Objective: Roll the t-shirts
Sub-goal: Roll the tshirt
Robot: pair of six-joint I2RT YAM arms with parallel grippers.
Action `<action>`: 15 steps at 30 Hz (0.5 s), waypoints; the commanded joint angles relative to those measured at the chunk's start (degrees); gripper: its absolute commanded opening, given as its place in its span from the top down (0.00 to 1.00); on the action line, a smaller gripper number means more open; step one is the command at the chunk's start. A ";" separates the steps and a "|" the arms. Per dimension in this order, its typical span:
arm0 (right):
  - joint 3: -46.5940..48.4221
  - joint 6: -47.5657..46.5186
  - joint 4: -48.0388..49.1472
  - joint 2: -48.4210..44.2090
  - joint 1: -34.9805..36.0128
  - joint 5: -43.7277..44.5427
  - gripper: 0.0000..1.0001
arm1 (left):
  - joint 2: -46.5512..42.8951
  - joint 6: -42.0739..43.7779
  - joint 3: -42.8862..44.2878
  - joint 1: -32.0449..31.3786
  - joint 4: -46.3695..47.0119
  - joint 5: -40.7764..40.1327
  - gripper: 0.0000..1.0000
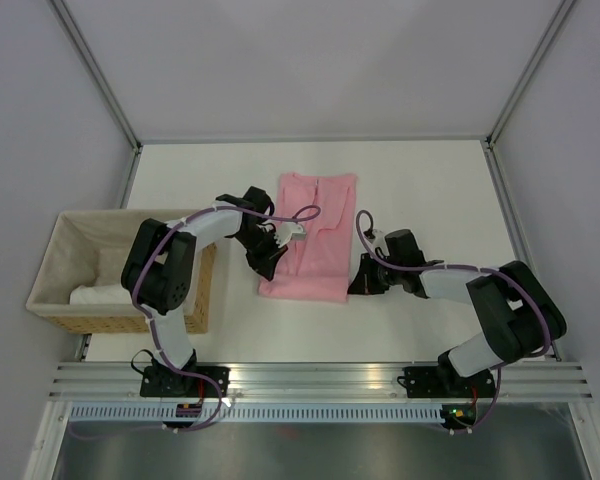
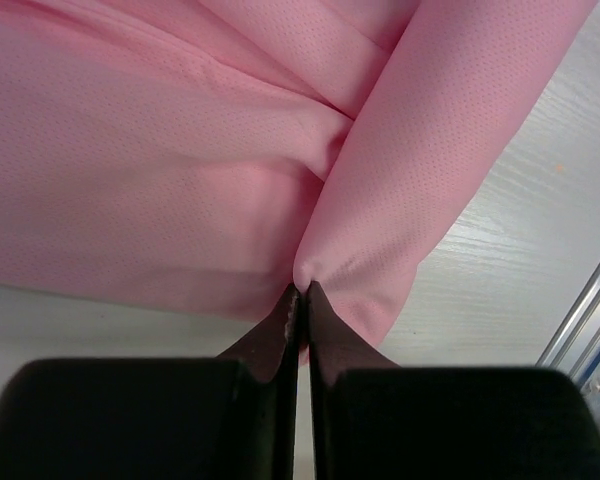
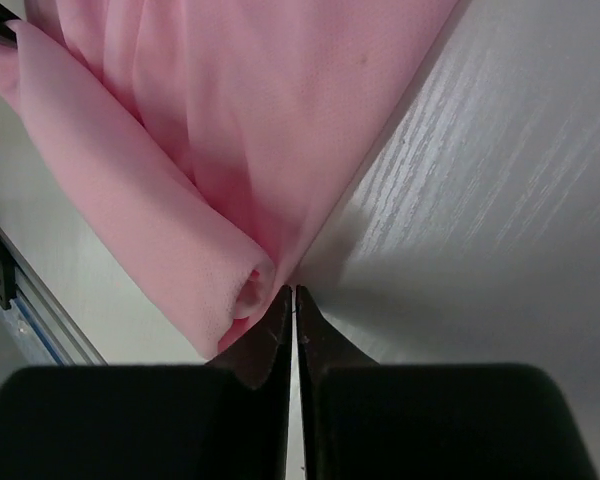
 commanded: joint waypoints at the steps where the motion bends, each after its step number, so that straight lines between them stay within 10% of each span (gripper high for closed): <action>1: 2.01 0.86 1.33 1.10 -1.11 -0.72 0.95 | -0.80 -1.51 0.26 -0.01 3.11 -2.99 0.92; 10: 3.42 -2.65 -3.23 -1.42 -1.82 -1.87 0.88 | -2.30 -1.77 -0.10 0.08 4.96 -2.73 0.87; 15: 0.35 -2.58 -0.62 -9.87 -2.35 -1.95 0.38 | -2.04 -3.08 0.08 0.08 4.96 -1.68 0.91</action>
